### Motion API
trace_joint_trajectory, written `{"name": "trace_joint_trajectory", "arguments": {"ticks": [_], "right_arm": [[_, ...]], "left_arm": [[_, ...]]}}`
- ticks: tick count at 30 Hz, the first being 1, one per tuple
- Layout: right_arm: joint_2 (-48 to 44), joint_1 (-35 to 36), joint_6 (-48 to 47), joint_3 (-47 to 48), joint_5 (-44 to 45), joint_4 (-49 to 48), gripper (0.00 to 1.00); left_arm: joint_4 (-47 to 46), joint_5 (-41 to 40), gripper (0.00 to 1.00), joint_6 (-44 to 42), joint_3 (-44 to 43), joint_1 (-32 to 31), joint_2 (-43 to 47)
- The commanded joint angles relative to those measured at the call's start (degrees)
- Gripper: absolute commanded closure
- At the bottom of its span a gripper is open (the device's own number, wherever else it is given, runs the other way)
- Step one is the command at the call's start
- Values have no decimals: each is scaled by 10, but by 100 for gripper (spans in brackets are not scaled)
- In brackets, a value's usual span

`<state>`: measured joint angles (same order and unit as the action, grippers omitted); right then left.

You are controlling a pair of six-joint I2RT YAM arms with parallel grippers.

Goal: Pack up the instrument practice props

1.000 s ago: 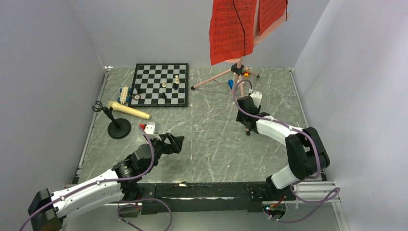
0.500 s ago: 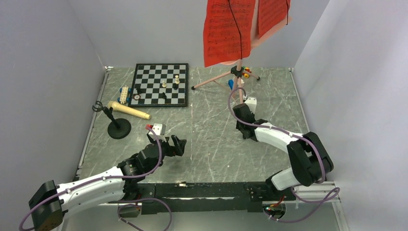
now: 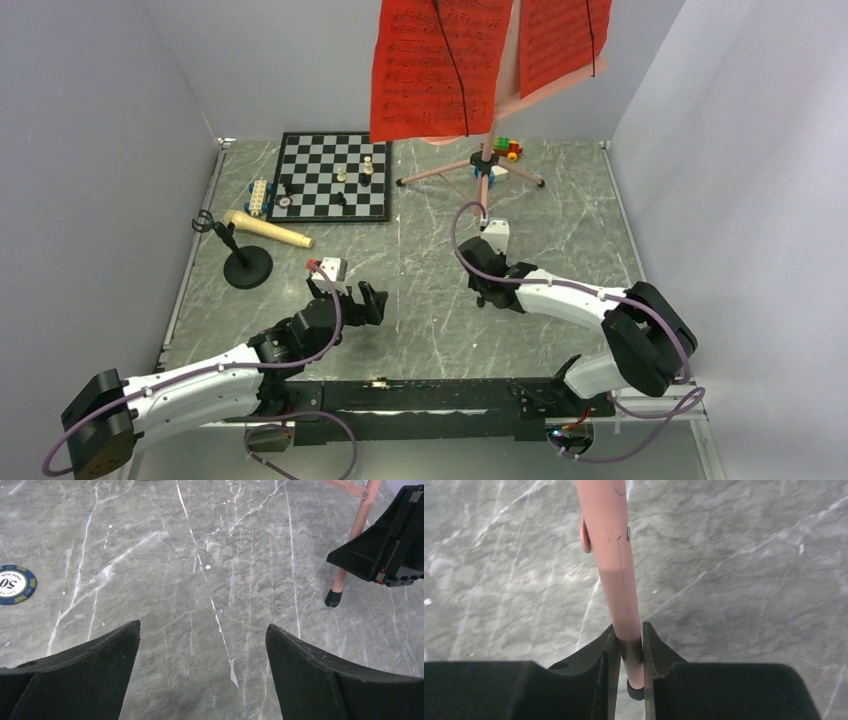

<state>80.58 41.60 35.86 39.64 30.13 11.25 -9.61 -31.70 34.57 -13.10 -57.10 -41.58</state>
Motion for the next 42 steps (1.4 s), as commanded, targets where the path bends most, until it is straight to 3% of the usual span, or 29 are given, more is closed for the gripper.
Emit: {"name": "trace_joint_trajectory", "arguments": {"ticks": [1,10,14,16,20,22,27,31,37,42], "right_arm": [[6,53,95,17,-11,13,100],[20,95,121,39,-15,28,99],[-15,95,90,51,-5,59,53],[-45,95,79,50,6,80,40],[-109,95,62,44,22,132,26],[-148,95,61,39,34,164,24],[-297,94,58,14,67,218,22],[-388,92,35,4,75,224,21],[-408,92,22,18,79,245,20],[-426,92,11,27,83,261,20]], "left_arm": [[-19,-13,1,16,-20,-3,-9],[-23,-22,1,33,-15,-3,-19],[-27,-22,1,31,-24,-3,-33],[-29,-28,1,31,-30,-3,-43],[-49,-40,1,25,-46,-1,-55],[-66,-38,1,20,-54,2,-67],[-222,85,1,-74,-80,12,-154],[-238,175,1,-92,-181,21,-282],[-300,264,1,-109,-294,23,-441],[-298,288,3,-106,-350,25,-523]]}}
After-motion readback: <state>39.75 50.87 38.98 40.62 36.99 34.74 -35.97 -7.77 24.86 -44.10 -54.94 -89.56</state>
